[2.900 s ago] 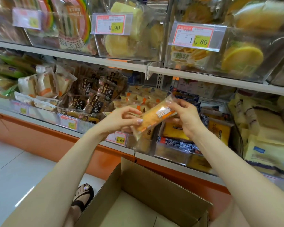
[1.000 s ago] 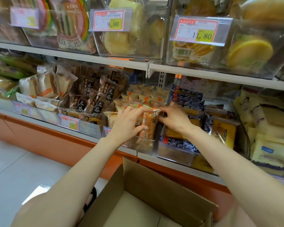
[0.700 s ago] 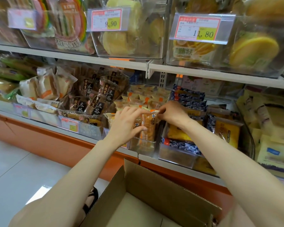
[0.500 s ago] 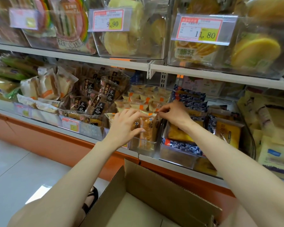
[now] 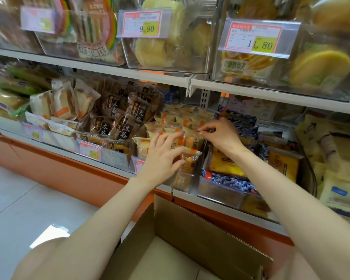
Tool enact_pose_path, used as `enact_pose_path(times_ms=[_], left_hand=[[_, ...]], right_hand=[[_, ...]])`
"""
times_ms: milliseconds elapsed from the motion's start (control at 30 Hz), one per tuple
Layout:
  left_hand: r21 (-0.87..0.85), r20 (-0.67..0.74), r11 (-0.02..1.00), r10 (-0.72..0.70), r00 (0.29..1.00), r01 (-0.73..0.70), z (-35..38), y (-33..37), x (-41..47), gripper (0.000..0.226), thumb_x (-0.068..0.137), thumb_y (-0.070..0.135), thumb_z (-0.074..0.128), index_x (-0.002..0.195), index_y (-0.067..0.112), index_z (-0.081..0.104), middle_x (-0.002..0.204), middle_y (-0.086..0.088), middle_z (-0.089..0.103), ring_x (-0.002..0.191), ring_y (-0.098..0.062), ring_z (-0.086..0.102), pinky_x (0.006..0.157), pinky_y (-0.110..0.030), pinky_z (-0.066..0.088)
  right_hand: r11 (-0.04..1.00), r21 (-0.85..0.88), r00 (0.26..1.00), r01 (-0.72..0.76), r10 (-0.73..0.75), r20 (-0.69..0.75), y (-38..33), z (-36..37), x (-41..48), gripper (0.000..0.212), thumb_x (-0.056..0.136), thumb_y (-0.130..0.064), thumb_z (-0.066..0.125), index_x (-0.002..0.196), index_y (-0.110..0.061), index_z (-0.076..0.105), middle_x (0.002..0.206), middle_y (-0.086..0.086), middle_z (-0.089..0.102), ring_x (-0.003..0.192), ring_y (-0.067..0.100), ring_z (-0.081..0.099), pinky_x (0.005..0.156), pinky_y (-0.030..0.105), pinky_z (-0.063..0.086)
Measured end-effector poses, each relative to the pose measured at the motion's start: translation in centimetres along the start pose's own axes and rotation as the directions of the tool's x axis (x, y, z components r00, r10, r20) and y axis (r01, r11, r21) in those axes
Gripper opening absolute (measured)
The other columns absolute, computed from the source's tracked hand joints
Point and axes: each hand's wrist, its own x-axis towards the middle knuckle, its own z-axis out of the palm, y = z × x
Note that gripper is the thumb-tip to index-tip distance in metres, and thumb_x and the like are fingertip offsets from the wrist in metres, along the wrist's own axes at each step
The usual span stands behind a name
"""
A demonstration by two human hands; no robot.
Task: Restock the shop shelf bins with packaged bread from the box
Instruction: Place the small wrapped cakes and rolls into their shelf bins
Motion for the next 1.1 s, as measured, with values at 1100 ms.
enact_pose_path(times_ms=[1100], left_hand=[[-0.107, 0.181, 0.994, 0.011, 0.983, 0.008, -0.9, -0.7, 1.5, 0.056, 0.089, 0.055, 0.024, 0.115, 0.024, 0.062, 0.123, 0.009, 0.06, 0.121, -0.011, 0.049, 0.099, -0.038, 0.029]], right_hand=[[0.909, 0.403, 0.984, -0.108, 0.156, -0.089, 0.4, 0.0, 1.4, 0.007, 0.085, -0.017, 0.069, 0.079, -0.019, 0.066, 0.1, -0.001, 0.055, 0.091, 0.01, 0.051, 0.078, 0.019, 0.039]])
